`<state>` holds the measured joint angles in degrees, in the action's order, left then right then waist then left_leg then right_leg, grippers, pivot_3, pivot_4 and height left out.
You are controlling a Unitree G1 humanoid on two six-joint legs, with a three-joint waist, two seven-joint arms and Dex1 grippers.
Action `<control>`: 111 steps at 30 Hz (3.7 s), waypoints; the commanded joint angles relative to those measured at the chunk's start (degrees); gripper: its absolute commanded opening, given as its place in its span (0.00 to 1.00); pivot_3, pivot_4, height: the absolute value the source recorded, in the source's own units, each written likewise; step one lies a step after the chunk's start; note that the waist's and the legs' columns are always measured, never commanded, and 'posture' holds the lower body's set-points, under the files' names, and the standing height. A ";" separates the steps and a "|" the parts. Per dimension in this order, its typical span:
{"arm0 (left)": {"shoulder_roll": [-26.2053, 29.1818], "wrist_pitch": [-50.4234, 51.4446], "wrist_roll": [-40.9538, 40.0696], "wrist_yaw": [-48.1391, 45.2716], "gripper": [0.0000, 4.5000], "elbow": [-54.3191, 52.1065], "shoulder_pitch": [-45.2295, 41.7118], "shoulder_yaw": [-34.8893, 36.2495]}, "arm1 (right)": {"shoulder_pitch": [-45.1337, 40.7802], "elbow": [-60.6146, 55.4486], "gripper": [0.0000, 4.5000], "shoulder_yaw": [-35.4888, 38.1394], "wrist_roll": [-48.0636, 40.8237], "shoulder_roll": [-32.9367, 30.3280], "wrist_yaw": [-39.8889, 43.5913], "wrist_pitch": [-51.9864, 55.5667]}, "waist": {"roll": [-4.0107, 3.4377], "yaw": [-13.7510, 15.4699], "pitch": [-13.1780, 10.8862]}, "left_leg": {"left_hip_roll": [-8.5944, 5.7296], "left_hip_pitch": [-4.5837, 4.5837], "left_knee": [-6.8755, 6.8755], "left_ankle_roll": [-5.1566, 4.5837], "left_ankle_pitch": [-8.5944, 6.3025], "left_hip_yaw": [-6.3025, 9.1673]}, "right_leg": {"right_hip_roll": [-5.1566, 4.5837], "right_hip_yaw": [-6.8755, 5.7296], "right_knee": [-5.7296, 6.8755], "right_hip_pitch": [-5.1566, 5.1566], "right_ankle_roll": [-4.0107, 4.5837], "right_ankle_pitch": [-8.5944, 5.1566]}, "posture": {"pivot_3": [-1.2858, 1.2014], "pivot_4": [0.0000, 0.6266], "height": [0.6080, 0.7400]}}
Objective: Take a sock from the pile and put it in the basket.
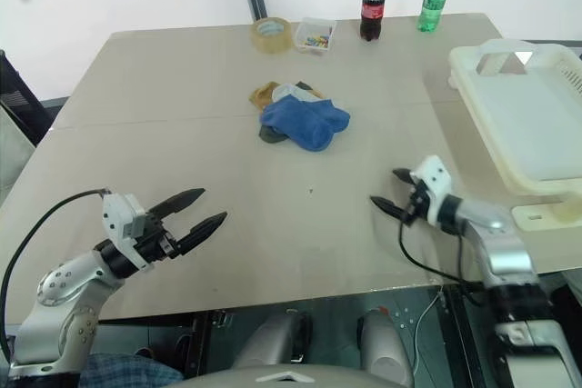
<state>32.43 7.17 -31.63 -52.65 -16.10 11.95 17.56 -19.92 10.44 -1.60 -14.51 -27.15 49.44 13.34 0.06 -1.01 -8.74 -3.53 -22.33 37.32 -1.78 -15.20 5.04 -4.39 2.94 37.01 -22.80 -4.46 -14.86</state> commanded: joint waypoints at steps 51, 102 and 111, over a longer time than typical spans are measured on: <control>-1.24 -2.85 -2.64 -0.66 0.82 -2.23 2.52 1.97 | -33.43 36.09 0.01 1.07 4.47 24.36 -8.96 5.45 | 0.01 -2.65 0.02 | 0.06 -0.22 0.00 0.25 0.16 -0.16 | 0.33 0.22 0.89 -0.79 0.17 0.06 | 0.52 0.24 1.00; 5.06 0.01 -2.94 -15.74 0.82 0.75 -4.80 -7.32 | -39.20 -10.07 0.01 -21.32 -17.15 -6.67 2.04 60.43 | 0.23 0.17 -0.20 | 0.14 -0.67 0.08 0.25 0.16 -0.04 | 0.11 0.00 0.58 -0.90 0.20 0.05 | 0.52 0.24 1.00; 4.11 -0.64 -2.17 -15.27 0.82 0.13 -4.35 -7.92 | -44.49 2.57 0.01 -27.58 -12.09 3.19 7.75 52.91 | 0.21 -0.02 -0.21 | 0.12 -0.67 0.08 0.28 0.18 -0.03 | 0.14 -0.01 0.64 -0.98 0.20 0.05 | 0.52 0.24 1.00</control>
<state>36.74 7.55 -33.75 -67.90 -14.87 7.16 9.36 -62.90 11.95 -30.33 -27.14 -25.04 55.97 68.07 0.27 -1.03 -8.95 -3.41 -23.00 37.40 -1.49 -15.02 5.01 -4.26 2.94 37.65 -23.79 -4.26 -14.80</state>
